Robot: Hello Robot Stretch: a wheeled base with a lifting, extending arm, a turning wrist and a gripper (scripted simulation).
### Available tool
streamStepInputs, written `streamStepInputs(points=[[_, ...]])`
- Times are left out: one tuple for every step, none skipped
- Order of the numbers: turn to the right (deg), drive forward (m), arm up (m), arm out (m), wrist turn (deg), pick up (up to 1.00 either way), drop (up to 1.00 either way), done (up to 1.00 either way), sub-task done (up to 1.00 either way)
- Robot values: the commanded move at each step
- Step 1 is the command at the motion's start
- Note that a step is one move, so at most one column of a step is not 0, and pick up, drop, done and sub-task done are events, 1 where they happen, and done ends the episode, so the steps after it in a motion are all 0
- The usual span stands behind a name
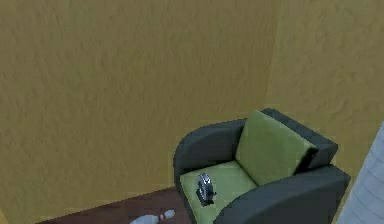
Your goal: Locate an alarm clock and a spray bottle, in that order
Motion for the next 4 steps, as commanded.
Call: streamStepInputs(points=[[-45.0,0.0,0.0,0.0,0.0,0.0,0.0,0.0,0.0],[-45.0,0.0,0.0,0.0,0.0,0.0,0.0,0.0,0.0],[-45.0,0.0,0.0,0.0,0.0,0.0,0.0,0.0,0.0],[-39.0,0.0,0.0,0.0,0.0,0.0,0.0,0.0,0.0]])
